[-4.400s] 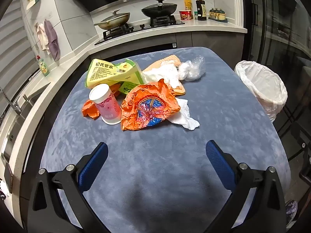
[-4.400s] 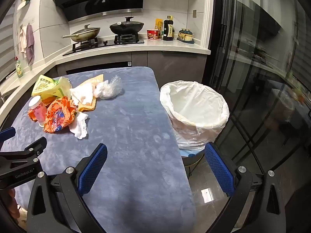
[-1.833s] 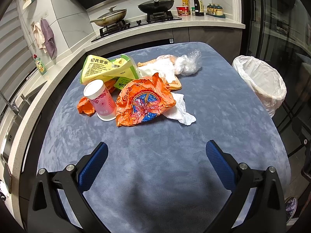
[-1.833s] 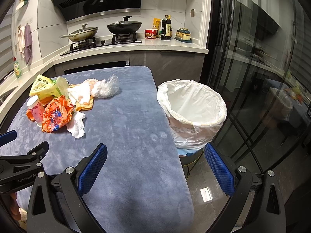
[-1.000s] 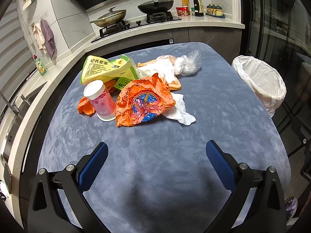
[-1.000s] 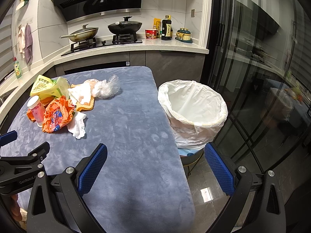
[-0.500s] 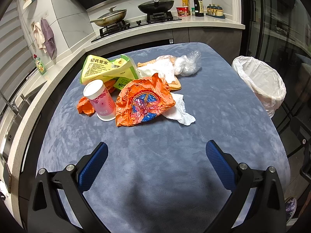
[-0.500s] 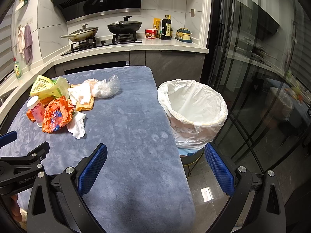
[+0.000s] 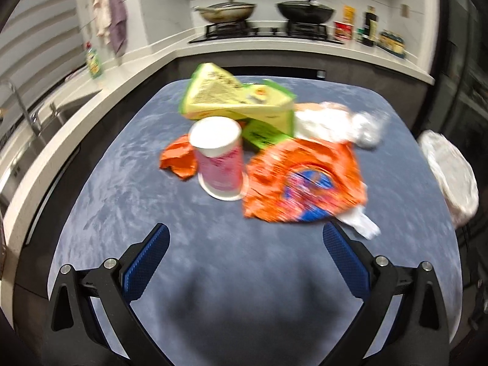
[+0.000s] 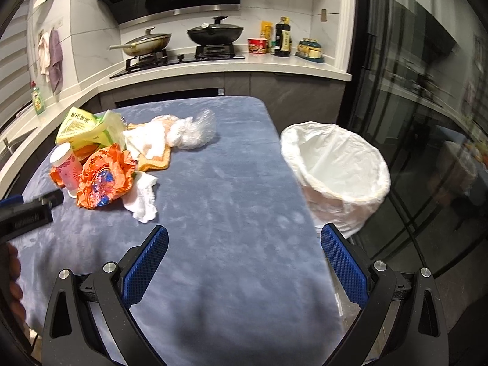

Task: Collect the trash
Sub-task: 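Grasp the pink paper cup with the left tool while the right tool grasps the orange snack bag, then carry the cup and orange bag over the bin and open both tools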

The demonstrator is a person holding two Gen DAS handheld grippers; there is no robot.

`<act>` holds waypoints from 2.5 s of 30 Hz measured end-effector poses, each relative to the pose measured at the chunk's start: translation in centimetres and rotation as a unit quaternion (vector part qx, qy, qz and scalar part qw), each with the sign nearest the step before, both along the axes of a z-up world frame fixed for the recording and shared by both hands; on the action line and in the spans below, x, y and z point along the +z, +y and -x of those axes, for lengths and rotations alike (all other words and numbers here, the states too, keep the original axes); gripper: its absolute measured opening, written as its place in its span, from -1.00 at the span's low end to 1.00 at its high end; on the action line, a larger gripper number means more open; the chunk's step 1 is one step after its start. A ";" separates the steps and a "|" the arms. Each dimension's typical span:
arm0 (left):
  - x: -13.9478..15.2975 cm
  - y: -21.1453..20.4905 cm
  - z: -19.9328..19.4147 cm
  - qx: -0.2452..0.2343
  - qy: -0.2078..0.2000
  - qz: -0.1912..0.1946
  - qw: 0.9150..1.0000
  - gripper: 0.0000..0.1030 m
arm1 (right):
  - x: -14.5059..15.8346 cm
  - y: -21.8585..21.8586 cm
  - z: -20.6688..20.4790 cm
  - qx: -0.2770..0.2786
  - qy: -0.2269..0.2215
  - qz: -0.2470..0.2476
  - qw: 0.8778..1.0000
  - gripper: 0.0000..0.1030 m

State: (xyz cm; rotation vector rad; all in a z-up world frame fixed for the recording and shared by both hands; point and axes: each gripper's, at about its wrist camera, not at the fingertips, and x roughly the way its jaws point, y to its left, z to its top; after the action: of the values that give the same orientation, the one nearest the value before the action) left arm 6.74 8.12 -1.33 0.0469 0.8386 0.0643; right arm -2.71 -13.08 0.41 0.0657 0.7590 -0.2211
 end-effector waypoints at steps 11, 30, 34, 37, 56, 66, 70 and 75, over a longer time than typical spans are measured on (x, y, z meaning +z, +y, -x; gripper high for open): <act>-0.7 3.4 -6.5 0.053 -0.011 0.020 0.998 0.87 | -1.3 3.6 -4.2 0.034 0.013 -0.011 0.999 0.87; -3.1 3.9 -10.8 0.034 0.014 0.059 0.998 0.03 | -3.1 9.0 -11.4 0.103 0.028 -0.020 0.994 0.87; -2.6 4.5 -10.3 0.032 0.006 0.066 0.997 0.03 | -3.2 10.1 -12.5 0.124 0.023 -0.024 0.992 0.85; -2.3 4.9 -9.7 0.028 0.002 0.067 0.997 0.03 | -3.5 10.7 -13.3 0.135 0.021 -0.036 0.990 0.69; -0.8 5.0 -5.7 -0.004 -0.011 0.057 0.998 0.03 | -2.0 10.3 -12.6 0.150 -0.005 -0.092 0.984 -0.66; 2.4 1.9 -3.3 -0.064 -0.042 0.068 0.995 0.03 | 2.4 5.2 -8.9 0.100 -0.074 -0.107 0.986 -0.67; 3.2 -0.5 -2.8 -0.092 -0.049 0.068 0.992 0.03 | 3.7 2.0 -7.8 0.059 -0.101 -0.100 0.988 -0.67; 4.1 -4.8 -2.5 -0.145 -0.054 0.071 0.985 0.03 | 4.2 -2.7 -6.9 -0.002 -0.117 -0.079 0.990 -0.67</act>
State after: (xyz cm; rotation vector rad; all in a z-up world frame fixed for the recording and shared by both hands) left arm 9.22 3.32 2.80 0.0308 0.7182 -0.2651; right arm 4.16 -15.73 4.65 0.2404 0.5416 -0.1539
